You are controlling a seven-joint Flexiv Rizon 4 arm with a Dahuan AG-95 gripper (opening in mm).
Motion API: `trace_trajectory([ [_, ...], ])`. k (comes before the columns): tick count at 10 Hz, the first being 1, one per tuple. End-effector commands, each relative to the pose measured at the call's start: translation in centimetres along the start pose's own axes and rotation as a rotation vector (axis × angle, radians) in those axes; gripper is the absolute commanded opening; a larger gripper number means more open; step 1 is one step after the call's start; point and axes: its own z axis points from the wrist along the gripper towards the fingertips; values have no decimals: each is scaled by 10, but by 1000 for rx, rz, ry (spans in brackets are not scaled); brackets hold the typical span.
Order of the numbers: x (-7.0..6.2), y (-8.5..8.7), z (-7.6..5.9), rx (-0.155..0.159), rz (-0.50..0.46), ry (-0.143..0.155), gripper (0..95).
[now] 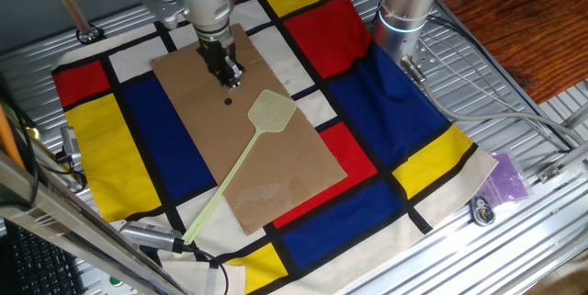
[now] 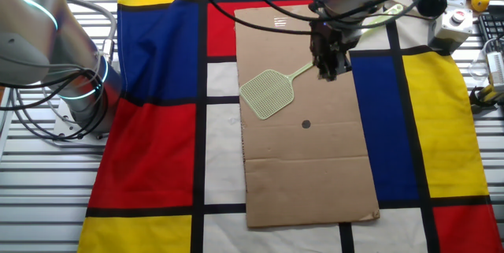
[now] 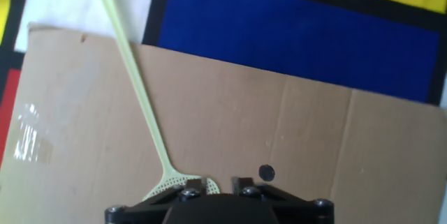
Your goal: Swat with a flyswatter
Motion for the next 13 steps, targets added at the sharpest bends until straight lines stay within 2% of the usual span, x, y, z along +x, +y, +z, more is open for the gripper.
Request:
trace_trajectory([
  [1, -13, 8, 2, 19, -14, 25, 0],
  [2, -23, 13, 3, 17, -18, 31, 0],
  [3, -42, 20, 3, 15, -28, 44, 0],
  [4, -52, 23, 6, 16, -37, 50, 0],
  [5, -66, 26, 13, 14, -56, 49, 0],
  [8, -88, 42, 29, 8, -94, 54, 0],
  [10, -96, 50, 35, 7, -99, 53, 0],
  [13, -122, 61, 43, 4, -117, 60, 0],
])
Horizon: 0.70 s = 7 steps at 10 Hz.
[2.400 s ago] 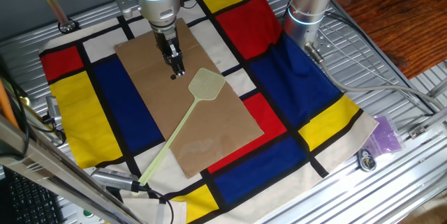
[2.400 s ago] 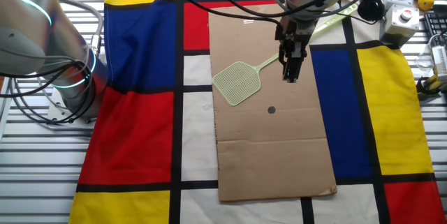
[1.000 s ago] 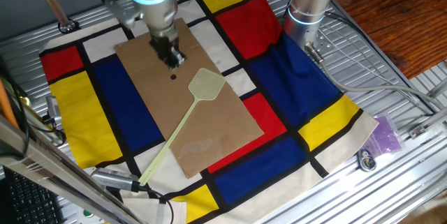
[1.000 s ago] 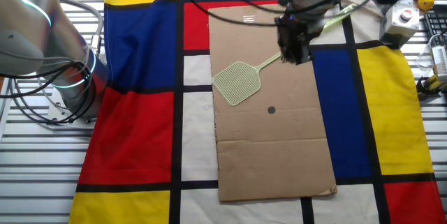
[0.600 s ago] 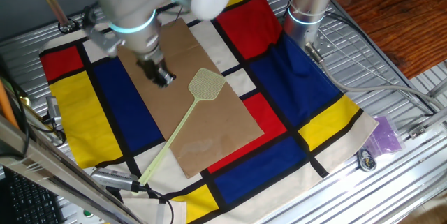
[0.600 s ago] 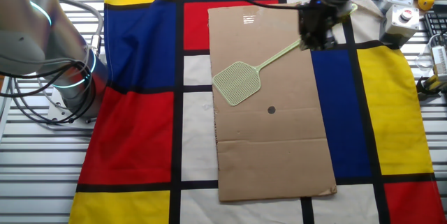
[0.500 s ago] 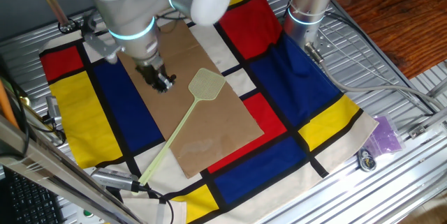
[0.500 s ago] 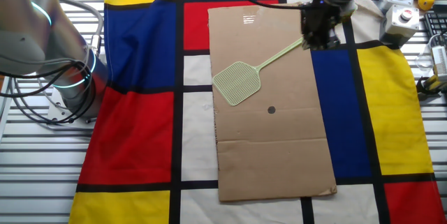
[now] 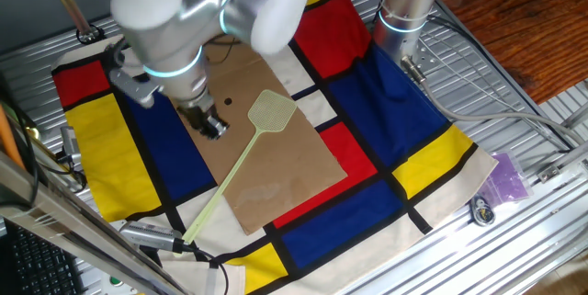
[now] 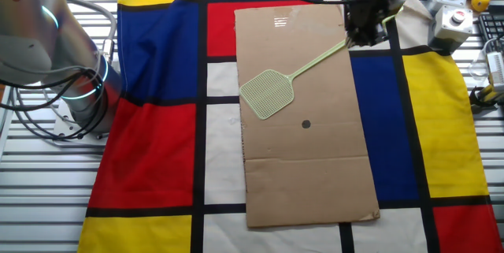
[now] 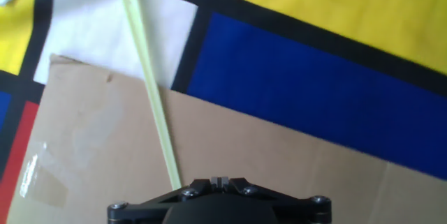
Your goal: Swat with a flyswatter
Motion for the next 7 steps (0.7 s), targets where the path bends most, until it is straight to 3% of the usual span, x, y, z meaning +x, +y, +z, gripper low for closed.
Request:
trace_trajectory([
  [1, -12, 2, 0, 1, -5, 3, 0],
  [4, -25, 8, 1, -1, -9, 6, 0],
  [7, -27, 9, 4, -1, -23, 6, 0],
])
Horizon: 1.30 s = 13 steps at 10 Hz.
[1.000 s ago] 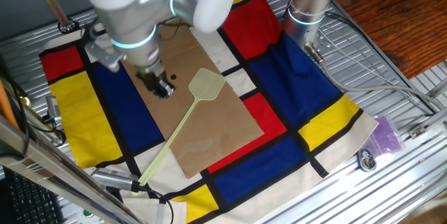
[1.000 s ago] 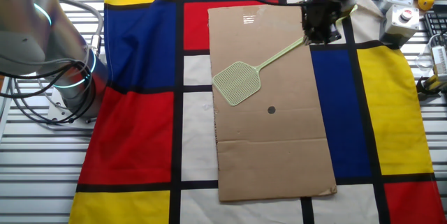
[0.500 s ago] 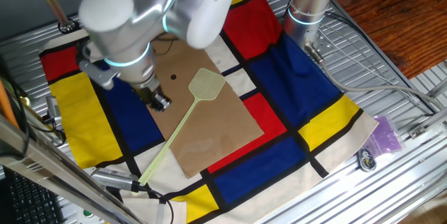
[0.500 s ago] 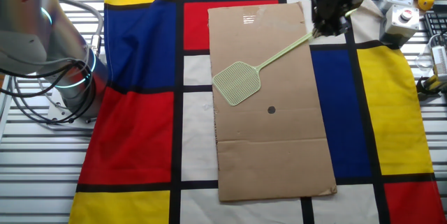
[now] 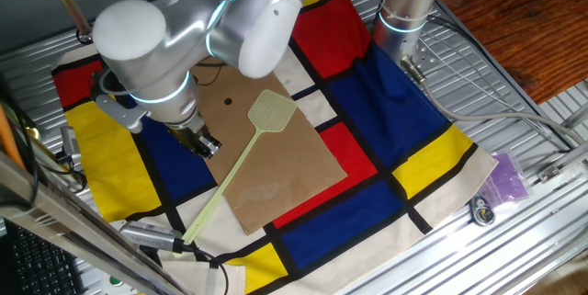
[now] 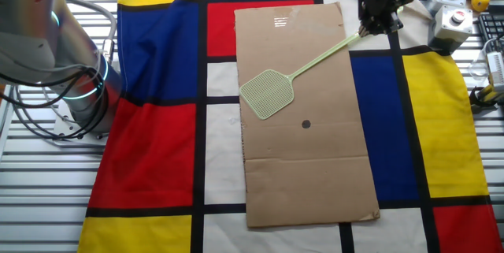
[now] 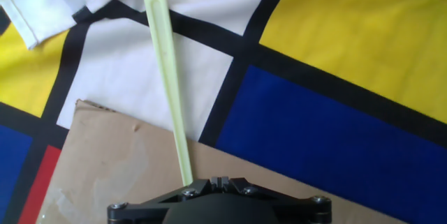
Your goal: Swat with a flyswatter
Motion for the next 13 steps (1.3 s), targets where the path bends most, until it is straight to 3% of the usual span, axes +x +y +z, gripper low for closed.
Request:
trace_trajectory([
  [1, 1, 0, 0, -1, -5, 2, 0],
  [8, 1, 0, 0, -4, -39, 0, 0],
  [13, 1, 0, 0, -8, -49, 36, 0],
])
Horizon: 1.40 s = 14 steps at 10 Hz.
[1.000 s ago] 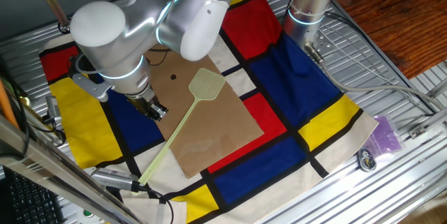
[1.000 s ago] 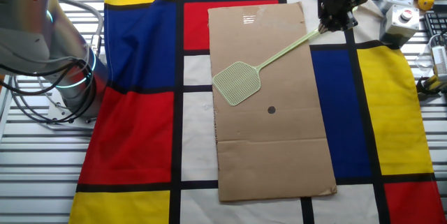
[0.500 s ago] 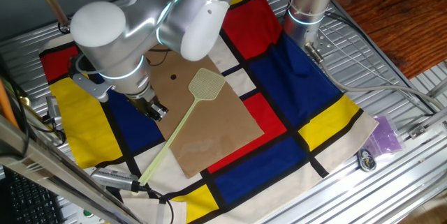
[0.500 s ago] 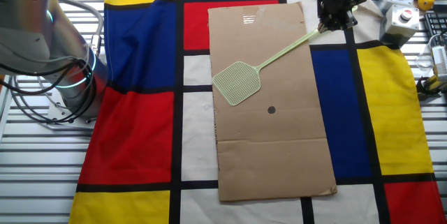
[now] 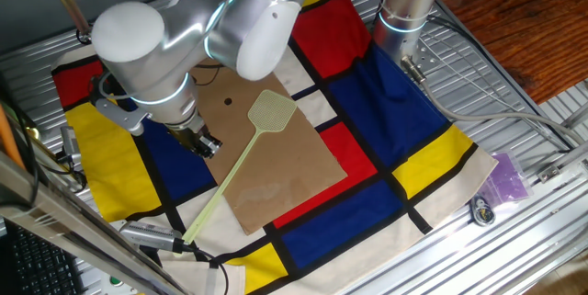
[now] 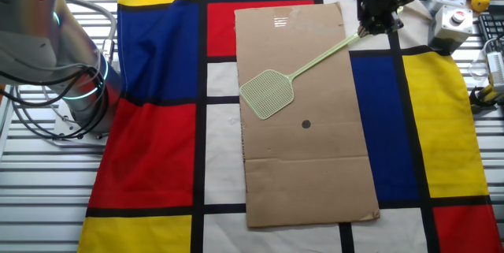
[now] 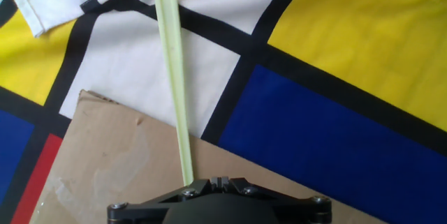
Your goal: Swat with a flyswatter
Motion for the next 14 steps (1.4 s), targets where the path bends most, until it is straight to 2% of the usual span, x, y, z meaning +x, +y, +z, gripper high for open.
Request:
trace_trajectory([
  [1, 2, 0, 0, -9, -13, 13, 0],
  [4, 2, 0, 0, -18, -28, 24, 0],
  [8, 2, 0, 0, -24, -64, -7, 0],
  [9, 2, 0, 0, -24, -64, -7, 0],
  [10, -5, 7, 4, -15, -106, -33, 0],
  [12, -21, 30, 17, -21, -96, -52, 0],
  [14, -28, 40, 24, -16, -97, -59, 0],
])
